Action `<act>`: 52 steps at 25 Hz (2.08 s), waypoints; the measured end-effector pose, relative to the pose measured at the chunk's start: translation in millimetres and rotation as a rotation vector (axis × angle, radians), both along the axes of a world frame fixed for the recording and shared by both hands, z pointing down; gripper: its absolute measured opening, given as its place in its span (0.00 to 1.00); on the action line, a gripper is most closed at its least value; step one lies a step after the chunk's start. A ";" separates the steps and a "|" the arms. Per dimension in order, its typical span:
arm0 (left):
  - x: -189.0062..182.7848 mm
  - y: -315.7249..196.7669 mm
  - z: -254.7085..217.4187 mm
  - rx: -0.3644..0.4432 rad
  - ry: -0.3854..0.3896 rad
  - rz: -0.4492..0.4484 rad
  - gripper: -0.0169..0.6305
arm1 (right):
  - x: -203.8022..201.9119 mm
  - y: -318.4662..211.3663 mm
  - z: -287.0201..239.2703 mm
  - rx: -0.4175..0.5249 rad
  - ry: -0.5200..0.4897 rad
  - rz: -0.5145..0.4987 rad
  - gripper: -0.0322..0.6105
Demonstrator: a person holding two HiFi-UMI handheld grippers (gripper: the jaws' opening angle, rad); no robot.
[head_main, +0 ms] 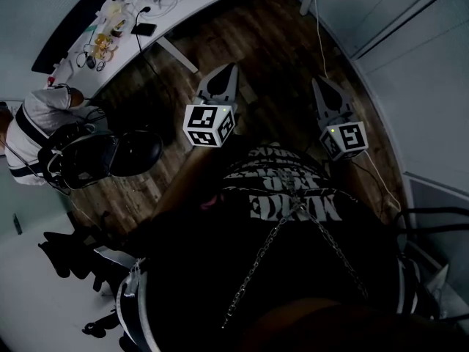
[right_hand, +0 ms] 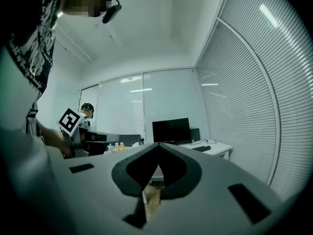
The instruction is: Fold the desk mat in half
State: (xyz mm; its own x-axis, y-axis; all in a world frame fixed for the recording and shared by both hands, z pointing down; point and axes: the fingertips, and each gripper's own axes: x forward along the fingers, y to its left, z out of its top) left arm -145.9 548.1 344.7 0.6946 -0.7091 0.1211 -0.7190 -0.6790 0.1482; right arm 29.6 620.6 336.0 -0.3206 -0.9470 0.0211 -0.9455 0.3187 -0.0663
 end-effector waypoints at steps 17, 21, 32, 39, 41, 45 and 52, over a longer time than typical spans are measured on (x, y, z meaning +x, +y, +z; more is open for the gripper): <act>60.3 -81.9 36.3 -0.087 0.009 0.143 0.04 | 42.2 -69.9 34.9 -0.103 -0.008 0.096 0.05; 75.6 -133.3 39.8 -0.089 0.008 0.173 0.04 | 43.7 -123.1 36.3 -0.112 0.017 0.094 0.05; 55.5 -233.4 33.9 -0.093 0.032 0.203 0.04 | 1.7 -232.7 29.8 -0.146 0.049 0.051 0.05; 22.8 -299.0 22.2 -0.050 0.034 0.154 0.04 | -25.6 -297.5 9.0 -0.131 0.103 0.040 0.05; 14.7 -312.3 16.5 -0.049 0.063 0.128 0.04 | -28.2 -309.3 5.0 -0.127 0.126 0.031 0.05; 5.7 -332.2 14.3 -0.023 0.085 0.096 0.04 | -27.7 -334.3 -9.1 -0.089 0.160 0.018 0.05; 2.2 -360.2 31.8 -0.022 0.054 0.041 0.04 | -33.9 -370.7 -7.5 -0.083 0.129 -0.036 0.05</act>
